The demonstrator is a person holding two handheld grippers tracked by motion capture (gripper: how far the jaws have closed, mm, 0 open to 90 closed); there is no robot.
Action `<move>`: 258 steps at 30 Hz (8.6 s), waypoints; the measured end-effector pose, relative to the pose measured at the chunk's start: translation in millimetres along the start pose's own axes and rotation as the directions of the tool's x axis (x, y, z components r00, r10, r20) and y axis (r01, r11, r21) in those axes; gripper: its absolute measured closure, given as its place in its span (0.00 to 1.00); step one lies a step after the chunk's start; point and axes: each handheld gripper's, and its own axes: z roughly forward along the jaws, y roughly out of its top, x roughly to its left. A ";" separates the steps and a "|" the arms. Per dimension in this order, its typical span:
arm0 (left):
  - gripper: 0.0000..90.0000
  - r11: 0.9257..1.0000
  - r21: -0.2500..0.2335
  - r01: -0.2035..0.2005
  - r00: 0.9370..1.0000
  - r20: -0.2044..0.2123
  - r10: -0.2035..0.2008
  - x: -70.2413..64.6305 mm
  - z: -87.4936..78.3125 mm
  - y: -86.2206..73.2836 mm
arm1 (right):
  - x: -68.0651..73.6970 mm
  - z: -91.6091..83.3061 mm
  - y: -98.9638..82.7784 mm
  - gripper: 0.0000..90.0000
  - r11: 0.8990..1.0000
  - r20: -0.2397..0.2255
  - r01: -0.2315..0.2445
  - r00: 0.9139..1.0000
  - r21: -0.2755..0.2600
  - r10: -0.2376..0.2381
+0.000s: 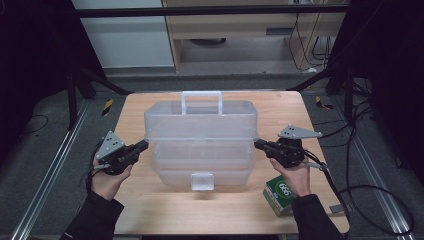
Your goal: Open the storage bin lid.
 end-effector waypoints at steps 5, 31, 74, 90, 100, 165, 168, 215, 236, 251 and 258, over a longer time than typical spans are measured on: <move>0.98 1.000 -0.007 0.007 1.000 -0.005 -0.007 -0.1 2.2 0.0 | 0.0 0.4 2.0 1.00 1.000 -0.004 0.000 1.000 -0.007 0.000; 0.58 0.999 -0.031 -0.022 0.997 -0.078 0.019 0.6 16.5 -2.4 | 0.9 1.8 0.4 1.00 1.000 -0.007 0.006 1.000 0.004 -0.006; 0.67 0.999 -0.039 -0.032 0.996 -0.079 0.029 0.9 22.8 5.3 | -3.7 18.7 -22.6 0.79 0.982 0.074 -0.011 0.997 0.191 -0.003; 0.68 0.998 -0.055 -0.032 0.996 -0.081 0.028 3.8 24.5 10.8 | -2.6 28.5 -30.0 0.85 0.973 0.072 -0.016 0.997 0.229 -0.001; 0.69 0.996 -0.078 -0.030 0.996 -0.084 0.023 9.0 27.7 20.2 | -2.7 30.2 -30.0 0.86 0.971 0.072 -0.047 0.997 0.233 0.031; 0.83 0.991 -0.133 0.008 0.980 -0.197 -0.034 42.1 73.0 79.4 | -1.2 34.8 -27.2 0.83 0.963 0.103 -0.068 0.994 0.262 0.042; 0.83 0.991 -0.135 0.020 0.979 -0.196 -0.047 43.9 76.0 81.8 | -1.3 34.9 -27.2 0.83 0.962 0.103 -0.069 0.994 0.263 0.043; 0.90 0.989 -0.128 0.067 0.961 -0.259 -0.099 67.8 122.2 103.7 | 0.0 36.1 -26.7 0.83 0.962 0.111 -0.065 0.993 0.266 0.036; 0.93 0.991 -0.107 0.086 0.954 -0.276 -0.113 80.0 146.0 107.6 | -0.7 35.9 -26.9 0.83 0.962 0.107 -0.068 0.993 0.266 0.040; 0.94 0.987 -0.102 0.127 0.950 -0.274 -0.151 91.2 166.3 105.1 | -1.3 35.9 -26.7 0.82 0.961 0.103 -0.066 0.994 0.268 0.040; 0.94 0.987 -0.085 0.136 0.947 -0.282 -0.154 93.4 173.7 106.2 | -1.5 35.9 -26.8 0.82 0.961 0.101 -0.065 0.994 0.268 0.039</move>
